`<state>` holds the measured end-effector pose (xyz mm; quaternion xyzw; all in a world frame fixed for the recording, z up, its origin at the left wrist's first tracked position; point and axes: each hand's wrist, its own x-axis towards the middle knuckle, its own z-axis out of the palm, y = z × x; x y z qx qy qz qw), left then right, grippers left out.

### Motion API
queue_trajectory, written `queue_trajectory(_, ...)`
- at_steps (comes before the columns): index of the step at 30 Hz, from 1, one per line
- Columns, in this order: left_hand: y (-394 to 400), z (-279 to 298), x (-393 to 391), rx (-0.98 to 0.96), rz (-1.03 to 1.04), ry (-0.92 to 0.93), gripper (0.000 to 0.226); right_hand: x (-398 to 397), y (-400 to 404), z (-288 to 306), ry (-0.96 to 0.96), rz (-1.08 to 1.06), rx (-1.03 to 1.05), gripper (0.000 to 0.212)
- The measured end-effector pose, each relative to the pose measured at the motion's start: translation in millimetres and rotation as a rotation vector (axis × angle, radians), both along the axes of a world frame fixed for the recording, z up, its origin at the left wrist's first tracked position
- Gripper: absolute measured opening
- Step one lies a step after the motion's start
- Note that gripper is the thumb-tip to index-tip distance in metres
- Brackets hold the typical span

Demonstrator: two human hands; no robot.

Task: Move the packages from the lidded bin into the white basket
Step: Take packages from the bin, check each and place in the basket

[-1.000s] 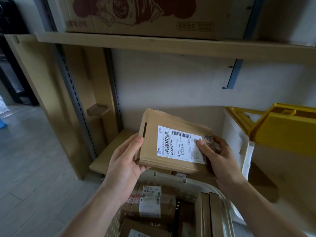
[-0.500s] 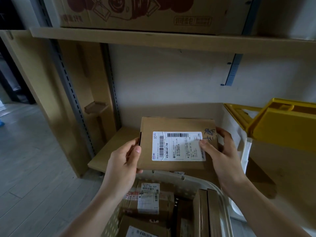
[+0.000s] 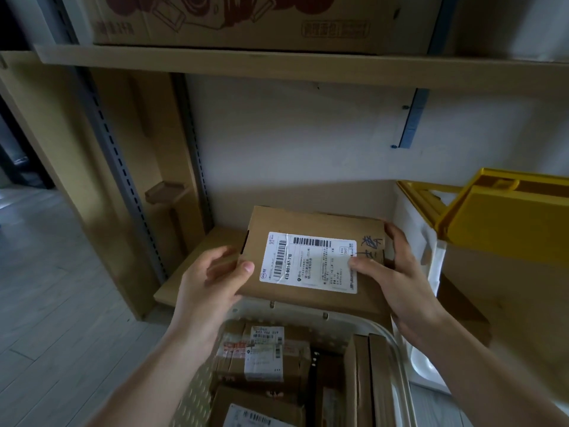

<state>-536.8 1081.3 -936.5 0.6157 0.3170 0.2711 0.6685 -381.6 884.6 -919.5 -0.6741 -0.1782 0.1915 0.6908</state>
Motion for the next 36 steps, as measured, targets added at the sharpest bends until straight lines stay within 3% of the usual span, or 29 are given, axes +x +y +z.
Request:
queue_trajectory(4,-2,5,5,-0.396,0.077,-0.259,0.059,-7,5,2,0.091,-0.083,0.084,0.057)
queue_trajectory(7,-12,6,8,-0.485,0.042,-0.340,0.056,-17,12,2,0.091,-0.143,0.111,0.054)
queue_trajectory(12,-28,1,11,-0.368,0.054,-0.281,0.059,-35,23,1,0.035,-0.168,0.139,0.055)
queue_trajectory(15,-33,-2,12,-0.279,0.074,-0.216,0.054,-42,26,-1,0.010,-0.166,0.158,0.041)
queue_trajectory(18,-34,-4,11,-0.194,0.068,-0.163,0.050,-44,26,-2,-0.073,-0.164,0.084,0.033)
queue_trajectory(23,-34,-4,8,-0.069,0.015,-0.149,0.061,-43,26,-10,-0.199,-0.067,-0.067,0.042)
queue_trajectory(29,-35,-2,7,-0.001,-0.029,-0.158,0.053,-44,25,-6,-0.100,0.001,-0.030,0.026)
queue_trajectory(36,-35,-5,8,0.016,-0.058,-0.164,0.050,-43,23,-6,-0.034,-0.023,-0.014,0.023)
